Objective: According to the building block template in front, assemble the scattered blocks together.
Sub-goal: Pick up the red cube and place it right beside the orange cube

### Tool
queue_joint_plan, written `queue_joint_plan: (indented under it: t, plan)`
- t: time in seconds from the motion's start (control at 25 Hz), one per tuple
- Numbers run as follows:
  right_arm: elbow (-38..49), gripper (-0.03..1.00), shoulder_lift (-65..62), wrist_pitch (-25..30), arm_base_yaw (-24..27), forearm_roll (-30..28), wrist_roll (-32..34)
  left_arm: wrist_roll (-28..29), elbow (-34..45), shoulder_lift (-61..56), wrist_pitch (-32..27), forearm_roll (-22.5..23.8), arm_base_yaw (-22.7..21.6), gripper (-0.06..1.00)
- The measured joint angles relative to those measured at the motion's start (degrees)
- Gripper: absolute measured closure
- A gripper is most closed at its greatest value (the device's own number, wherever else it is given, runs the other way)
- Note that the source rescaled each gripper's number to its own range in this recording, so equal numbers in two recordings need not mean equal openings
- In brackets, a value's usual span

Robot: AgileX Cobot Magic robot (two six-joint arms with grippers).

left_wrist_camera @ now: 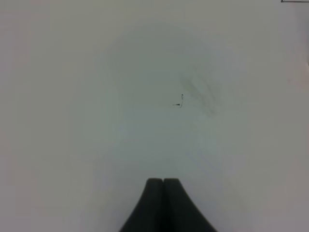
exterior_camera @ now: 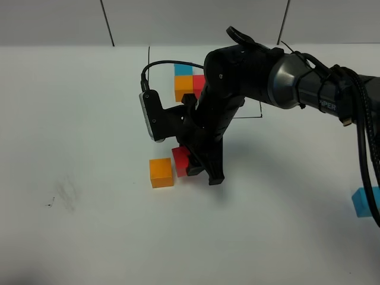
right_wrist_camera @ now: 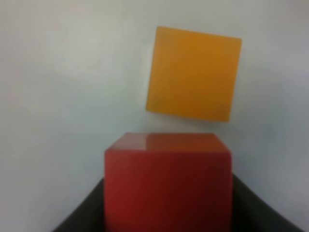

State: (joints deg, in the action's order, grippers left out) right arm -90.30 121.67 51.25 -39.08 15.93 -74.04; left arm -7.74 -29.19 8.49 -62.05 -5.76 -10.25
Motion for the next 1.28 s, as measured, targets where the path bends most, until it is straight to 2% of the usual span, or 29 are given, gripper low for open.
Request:
queue_joint_plan:
  t: [0.36,1.28]
  plan:
    - [0.0,0.5,1.3,-2.4,0.0,0.4,1.5,0.0,0.0,0.0,0.0,0.0,0.0,0.94]
    - [0.0,0.5,2.5,-3.1,0.0,1.3,1.8,0.0,0.0,0.0,0.0,0.0,0.0,0.94]
